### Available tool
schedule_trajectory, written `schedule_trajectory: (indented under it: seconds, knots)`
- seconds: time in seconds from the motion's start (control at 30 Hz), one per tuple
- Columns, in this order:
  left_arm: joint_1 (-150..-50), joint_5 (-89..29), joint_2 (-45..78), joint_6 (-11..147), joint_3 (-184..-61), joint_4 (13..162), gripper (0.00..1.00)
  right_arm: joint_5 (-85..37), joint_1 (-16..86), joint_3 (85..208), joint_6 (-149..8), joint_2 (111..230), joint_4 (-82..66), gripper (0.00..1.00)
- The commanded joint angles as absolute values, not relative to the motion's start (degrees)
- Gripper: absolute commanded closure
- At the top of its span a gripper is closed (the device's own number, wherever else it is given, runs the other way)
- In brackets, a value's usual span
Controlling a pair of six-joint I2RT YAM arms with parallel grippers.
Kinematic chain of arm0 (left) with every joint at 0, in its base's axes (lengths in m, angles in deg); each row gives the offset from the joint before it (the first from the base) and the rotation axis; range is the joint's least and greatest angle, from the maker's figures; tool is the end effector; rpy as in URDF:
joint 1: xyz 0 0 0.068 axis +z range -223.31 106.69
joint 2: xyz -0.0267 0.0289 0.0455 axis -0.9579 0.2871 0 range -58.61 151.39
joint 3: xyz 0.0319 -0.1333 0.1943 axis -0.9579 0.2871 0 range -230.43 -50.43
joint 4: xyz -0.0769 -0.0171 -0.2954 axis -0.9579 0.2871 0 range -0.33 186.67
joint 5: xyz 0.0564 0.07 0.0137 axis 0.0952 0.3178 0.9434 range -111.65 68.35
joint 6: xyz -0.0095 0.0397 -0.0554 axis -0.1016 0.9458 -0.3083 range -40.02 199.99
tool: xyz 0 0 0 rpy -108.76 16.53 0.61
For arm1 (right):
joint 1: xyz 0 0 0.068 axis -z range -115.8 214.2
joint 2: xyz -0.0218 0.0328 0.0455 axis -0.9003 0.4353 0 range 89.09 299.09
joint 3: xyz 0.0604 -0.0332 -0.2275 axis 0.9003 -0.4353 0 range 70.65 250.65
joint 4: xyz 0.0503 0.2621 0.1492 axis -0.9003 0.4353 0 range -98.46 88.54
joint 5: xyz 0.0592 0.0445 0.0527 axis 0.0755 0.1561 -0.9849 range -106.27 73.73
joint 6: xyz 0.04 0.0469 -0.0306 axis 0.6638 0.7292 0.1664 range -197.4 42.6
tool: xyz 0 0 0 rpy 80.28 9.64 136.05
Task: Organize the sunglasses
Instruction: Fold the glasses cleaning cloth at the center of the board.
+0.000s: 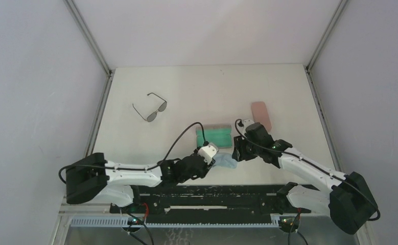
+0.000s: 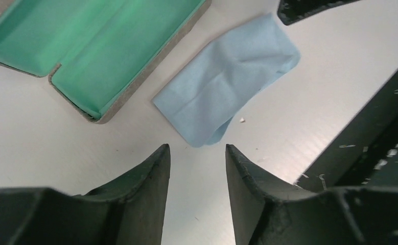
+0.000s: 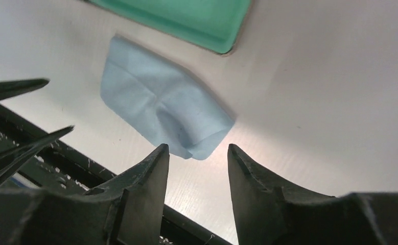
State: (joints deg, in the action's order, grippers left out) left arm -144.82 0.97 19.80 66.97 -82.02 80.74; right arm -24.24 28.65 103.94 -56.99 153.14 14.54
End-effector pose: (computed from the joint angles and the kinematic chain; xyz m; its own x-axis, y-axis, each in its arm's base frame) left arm 0.1206 -0.2935 0.0878 -0.3653 0.4367 -0.8221 0.7152 0.6969 0.0524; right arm 0.2219 0.1680 0.1163 -0.8391 -0.1751 -0.5150 -0.3733 0.8740 0.3110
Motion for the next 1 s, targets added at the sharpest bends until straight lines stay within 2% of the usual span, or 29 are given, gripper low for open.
schedule_trajectory:
  seconds: [0.0, 0.1, 0.27, 0.53, 0.97]
  knots:
    - [-144.36, -2.78, 13.66, 63.64, -79.5, 75.5, 0.49, -18.61, 30.9, 102.76, -52.59, 149.15, 12.8, 0.54]
    - [-141.02, -4.19, 14.22, 60.85, -79.5, 74.74, 0.48, -17.92, 31.61, 102.17, -50.5, 148.75, 11.96, 0.57]
    - [-135.69, -6.13, 18.4, 55.51, -81.35, 74.87, 0.52, -19.37, 31.37, 101.68, -47.29, 152.33, 9.12, 0.64]
    - [-133.11, -6.83, 22.93, 52.6, -84.67, 75.09, 0.5, -20.81, 31.28, 100.86, -44.25, 157.76, 3.66, 0.63]
    - [-131.47, -6.53, 27.83, 50.15, -87.69, 76.82, 0.46, -22.26, 31.58, 100.88, -44.21, 161.96, 3.9, 0.64]
